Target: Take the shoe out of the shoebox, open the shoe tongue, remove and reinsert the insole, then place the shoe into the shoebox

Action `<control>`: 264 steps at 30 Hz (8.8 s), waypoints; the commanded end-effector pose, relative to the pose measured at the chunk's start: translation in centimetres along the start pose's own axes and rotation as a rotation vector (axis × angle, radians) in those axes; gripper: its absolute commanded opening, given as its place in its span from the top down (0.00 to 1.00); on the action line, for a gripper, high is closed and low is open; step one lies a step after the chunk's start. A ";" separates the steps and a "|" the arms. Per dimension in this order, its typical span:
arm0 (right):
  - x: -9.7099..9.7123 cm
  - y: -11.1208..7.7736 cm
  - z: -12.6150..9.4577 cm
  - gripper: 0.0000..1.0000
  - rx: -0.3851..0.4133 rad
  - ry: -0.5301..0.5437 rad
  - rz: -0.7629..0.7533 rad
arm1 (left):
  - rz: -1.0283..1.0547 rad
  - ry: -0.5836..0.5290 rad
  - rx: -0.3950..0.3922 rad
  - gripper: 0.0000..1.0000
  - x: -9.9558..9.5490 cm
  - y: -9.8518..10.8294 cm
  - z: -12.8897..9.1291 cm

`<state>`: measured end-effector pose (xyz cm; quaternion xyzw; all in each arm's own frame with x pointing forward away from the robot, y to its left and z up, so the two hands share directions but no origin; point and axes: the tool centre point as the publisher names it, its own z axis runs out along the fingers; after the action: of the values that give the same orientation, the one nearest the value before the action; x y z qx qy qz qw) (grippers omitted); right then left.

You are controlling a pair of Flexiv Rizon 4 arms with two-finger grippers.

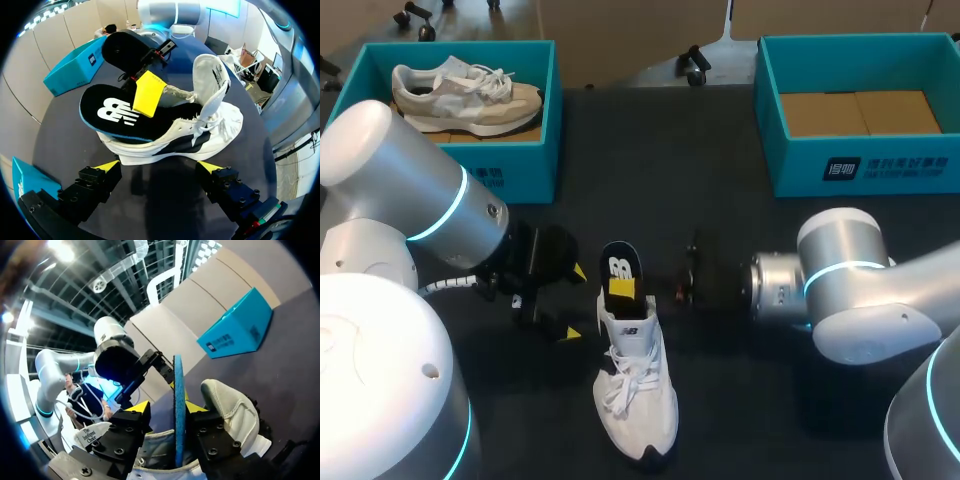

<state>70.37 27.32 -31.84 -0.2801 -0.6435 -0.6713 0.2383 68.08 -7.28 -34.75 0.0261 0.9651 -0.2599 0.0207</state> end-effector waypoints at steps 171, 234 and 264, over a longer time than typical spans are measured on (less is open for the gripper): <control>0.6 4.3 -5.0 0.55 0.349 0.065 0.171 | 0.000 0.000 0.000 0.00 0.0 0.0 -0.1; 0.8 12.4 -8.9 1.00 0.726 -0.809 0.579 | 0.056 0.049 0.054 0.00 -5.0 5.2 -10.9; 1.6 13.4 -7.7 1.00 0.710 -1.032 0.554 | 0.302 0.142 0.006 0.00 -11.6 10.1 -20.5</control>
<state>78.32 17.92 -21.21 -0.6178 -0.7609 -0.1206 0.1573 79.03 10.47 -22.32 0.1481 0.9537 -0.2614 0.0128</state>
